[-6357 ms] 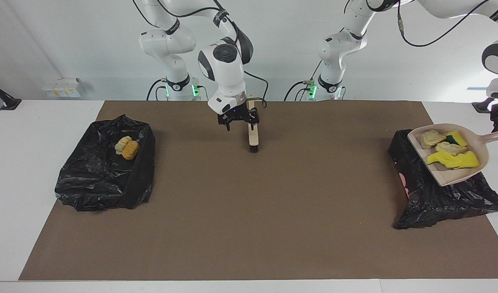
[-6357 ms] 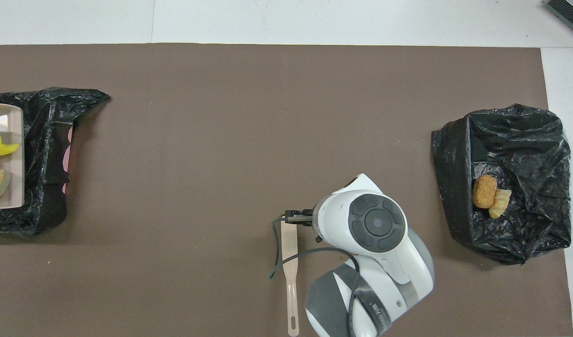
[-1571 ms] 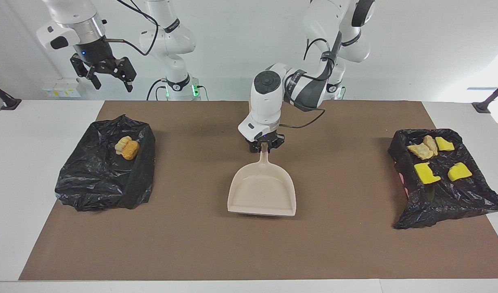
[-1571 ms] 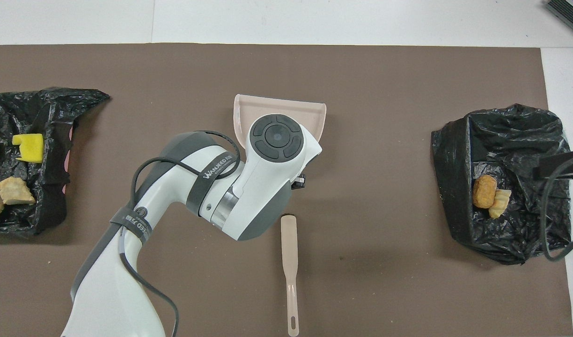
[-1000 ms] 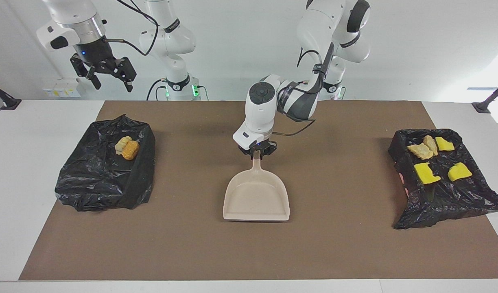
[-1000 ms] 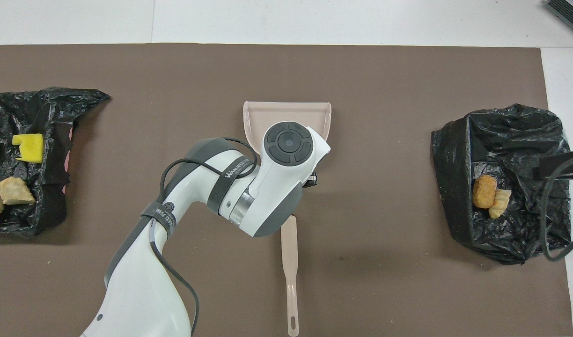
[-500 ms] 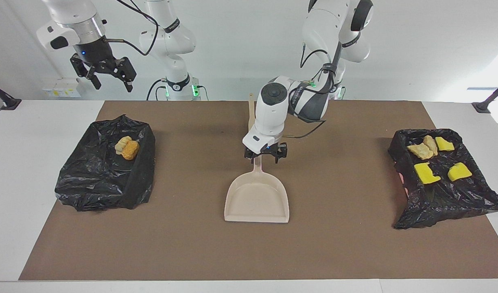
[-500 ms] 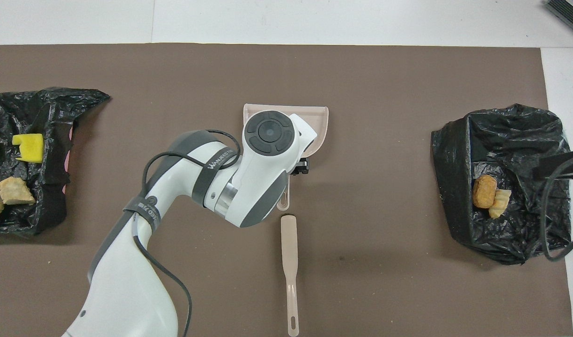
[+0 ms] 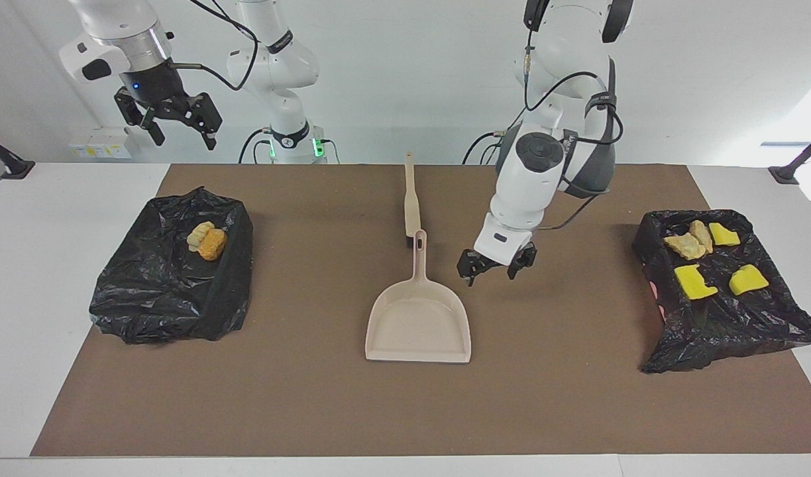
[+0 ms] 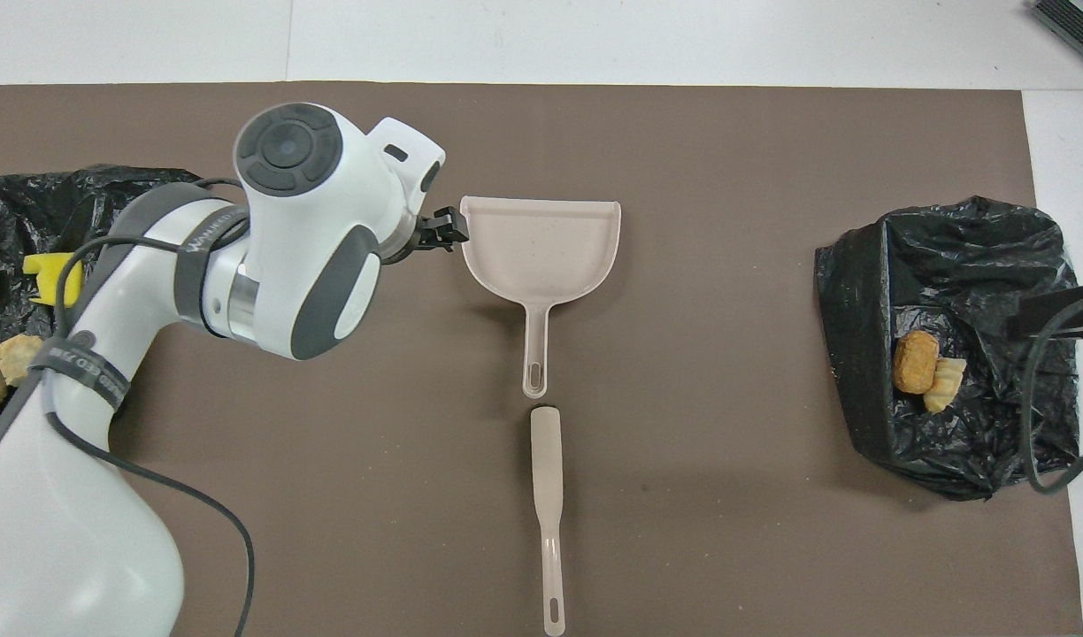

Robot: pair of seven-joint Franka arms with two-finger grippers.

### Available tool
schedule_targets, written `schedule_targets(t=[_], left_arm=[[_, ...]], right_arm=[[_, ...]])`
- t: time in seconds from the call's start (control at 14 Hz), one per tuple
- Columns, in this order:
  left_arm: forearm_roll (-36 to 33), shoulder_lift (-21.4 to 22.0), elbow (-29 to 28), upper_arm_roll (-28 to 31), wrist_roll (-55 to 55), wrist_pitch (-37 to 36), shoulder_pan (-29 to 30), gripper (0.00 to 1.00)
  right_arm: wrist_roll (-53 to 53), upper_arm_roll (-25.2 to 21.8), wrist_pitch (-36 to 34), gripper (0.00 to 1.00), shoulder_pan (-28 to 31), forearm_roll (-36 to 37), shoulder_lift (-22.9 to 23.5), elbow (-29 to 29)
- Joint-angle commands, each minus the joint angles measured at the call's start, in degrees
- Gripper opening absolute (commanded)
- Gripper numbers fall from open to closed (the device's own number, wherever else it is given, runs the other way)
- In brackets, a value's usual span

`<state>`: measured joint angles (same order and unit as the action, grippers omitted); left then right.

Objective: Sweep and dump trash in bin

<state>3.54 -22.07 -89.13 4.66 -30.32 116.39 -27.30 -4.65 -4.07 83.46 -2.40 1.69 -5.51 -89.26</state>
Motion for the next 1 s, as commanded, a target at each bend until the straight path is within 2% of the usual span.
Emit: schedule_targets(t=[0.0, 0.57, 0.79, 0.93], left_arm=[[0.24, 2.21, -0.52, -0.44, 6.04, -1.76, 5.13, 1.0], [0.15, 4.4, 3.26, 0.0, 29.58, -14.77, 18.14, 1.0], [-0.02, 6.51, 3.09, -0.35, 35.85, -16.46, 21.58, 1.0], [-0.72, 7.04, 3.0, -0.09, 37.78, -16.63, 21.76, 1.0]], right_arm=[[1.58, 0.2, 0.3, 1.0, 0.47, -0.46, -0.99, -1.0], [1.58, 0.2, 0.3, 1.0, 0.47, -0.46, -0.99, -1.0], [1.58, 0.2, 0.3, 1.0, 0.47, -0.37, -0.99, -1.0], [1.58, 0.2, 0.3, 1.0, 0.47, -0.37, -0.99, -1.0]])
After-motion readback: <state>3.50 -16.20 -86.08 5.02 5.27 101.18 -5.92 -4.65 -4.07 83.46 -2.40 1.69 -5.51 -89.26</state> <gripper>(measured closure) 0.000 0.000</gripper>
